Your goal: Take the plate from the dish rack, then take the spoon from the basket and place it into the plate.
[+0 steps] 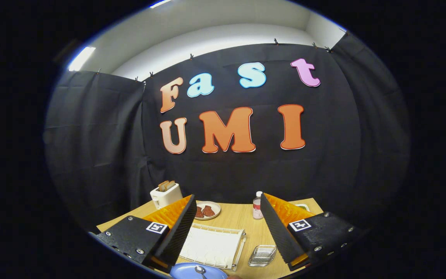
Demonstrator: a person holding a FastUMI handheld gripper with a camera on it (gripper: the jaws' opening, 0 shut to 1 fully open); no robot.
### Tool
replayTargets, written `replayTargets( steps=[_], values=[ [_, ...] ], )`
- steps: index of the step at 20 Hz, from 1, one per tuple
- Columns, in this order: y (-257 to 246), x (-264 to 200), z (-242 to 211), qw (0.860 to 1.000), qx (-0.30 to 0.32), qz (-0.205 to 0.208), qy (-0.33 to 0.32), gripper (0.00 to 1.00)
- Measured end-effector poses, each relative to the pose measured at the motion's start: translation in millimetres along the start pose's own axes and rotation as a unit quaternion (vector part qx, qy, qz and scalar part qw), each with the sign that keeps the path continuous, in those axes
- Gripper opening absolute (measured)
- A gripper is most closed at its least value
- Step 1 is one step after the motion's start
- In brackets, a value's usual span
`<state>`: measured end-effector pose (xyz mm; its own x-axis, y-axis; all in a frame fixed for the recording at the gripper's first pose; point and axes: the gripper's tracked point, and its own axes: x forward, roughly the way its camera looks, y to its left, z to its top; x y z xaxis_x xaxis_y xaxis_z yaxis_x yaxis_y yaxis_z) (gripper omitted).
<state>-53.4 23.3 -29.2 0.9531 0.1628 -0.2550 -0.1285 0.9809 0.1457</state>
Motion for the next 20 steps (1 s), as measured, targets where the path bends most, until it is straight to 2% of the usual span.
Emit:
replayTargets(
  steps=[6,12,17,20],
  values=[
    [-4,-1,17,0.999,0.000,-0.036,-0.017,0.98],
    [-13,-7,15,0.998,0.011,-0.061,-0.010,0.98],
    [-23,-12,18,0.997,0.005,-0.075,-0.017,0.98],
    [-17,-13,14,0.997,-0.003,-0.070,-0.013,0.98]
  ],
)
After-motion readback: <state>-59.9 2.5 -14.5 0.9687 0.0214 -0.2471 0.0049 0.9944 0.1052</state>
